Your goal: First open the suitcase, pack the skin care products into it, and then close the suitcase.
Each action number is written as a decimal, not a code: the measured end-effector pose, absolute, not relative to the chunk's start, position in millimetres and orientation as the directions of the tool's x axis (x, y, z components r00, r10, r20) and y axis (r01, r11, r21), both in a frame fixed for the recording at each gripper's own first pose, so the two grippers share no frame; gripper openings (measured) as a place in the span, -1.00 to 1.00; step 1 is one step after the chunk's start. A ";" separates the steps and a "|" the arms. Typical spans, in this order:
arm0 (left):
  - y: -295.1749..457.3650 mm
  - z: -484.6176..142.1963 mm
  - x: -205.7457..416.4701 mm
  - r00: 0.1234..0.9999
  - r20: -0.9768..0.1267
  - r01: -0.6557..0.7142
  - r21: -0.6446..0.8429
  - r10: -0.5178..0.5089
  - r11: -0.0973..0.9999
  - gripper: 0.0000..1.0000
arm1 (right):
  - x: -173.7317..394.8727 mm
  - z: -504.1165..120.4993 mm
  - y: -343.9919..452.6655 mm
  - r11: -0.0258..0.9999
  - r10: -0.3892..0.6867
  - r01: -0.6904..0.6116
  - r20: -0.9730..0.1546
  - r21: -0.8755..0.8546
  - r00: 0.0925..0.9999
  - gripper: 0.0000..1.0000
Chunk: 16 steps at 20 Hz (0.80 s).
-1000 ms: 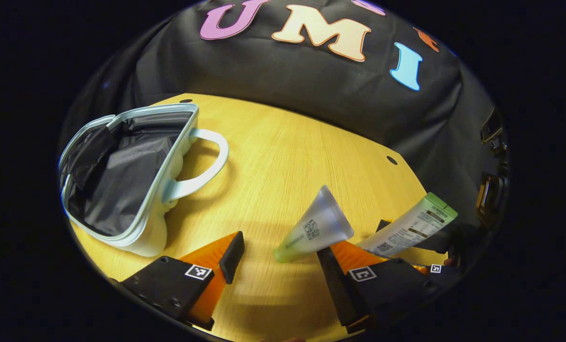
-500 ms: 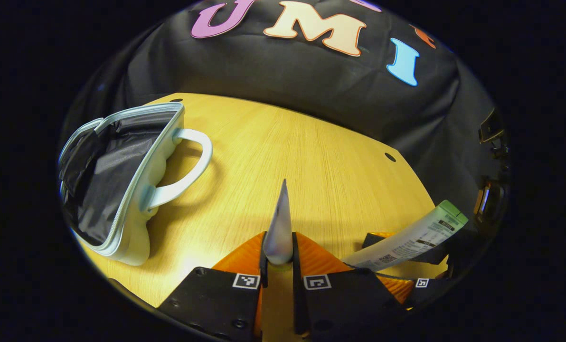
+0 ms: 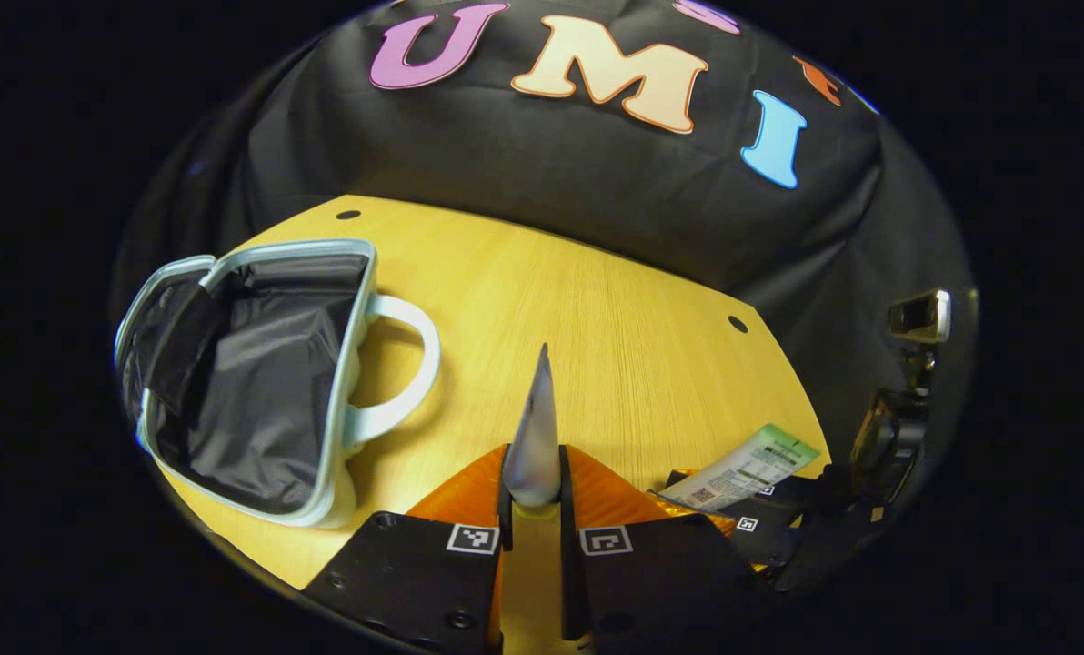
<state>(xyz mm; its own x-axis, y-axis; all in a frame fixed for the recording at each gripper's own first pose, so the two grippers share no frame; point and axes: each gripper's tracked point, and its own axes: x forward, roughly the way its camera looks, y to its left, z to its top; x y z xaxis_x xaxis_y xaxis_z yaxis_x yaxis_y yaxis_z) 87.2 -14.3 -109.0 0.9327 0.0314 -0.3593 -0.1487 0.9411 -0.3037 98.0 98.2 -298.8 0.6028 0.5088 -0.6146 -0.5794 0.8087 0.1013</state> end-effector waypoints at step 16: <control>195.4 -128.5 8.8 0.787 -0.617 -0.217 -0.299 -0.015 0.929 -0.64 | 79.5 -253.9 135.2 0.915 0.304 -0.404 -0.666 0.004 0.681 -0.28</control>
<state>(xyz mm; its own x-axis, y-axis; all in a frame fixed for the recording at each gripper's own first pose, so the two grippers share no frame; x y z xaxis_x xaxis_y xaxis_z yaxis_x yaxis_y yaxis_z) 8.8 195.4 -128.5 0.7867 -0.0150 -0.6171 -0.2167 0.9293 -0.2989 79.5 135.2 -253.9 0.6812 0.3037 -0.6662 -0.4042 0.9147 0.0037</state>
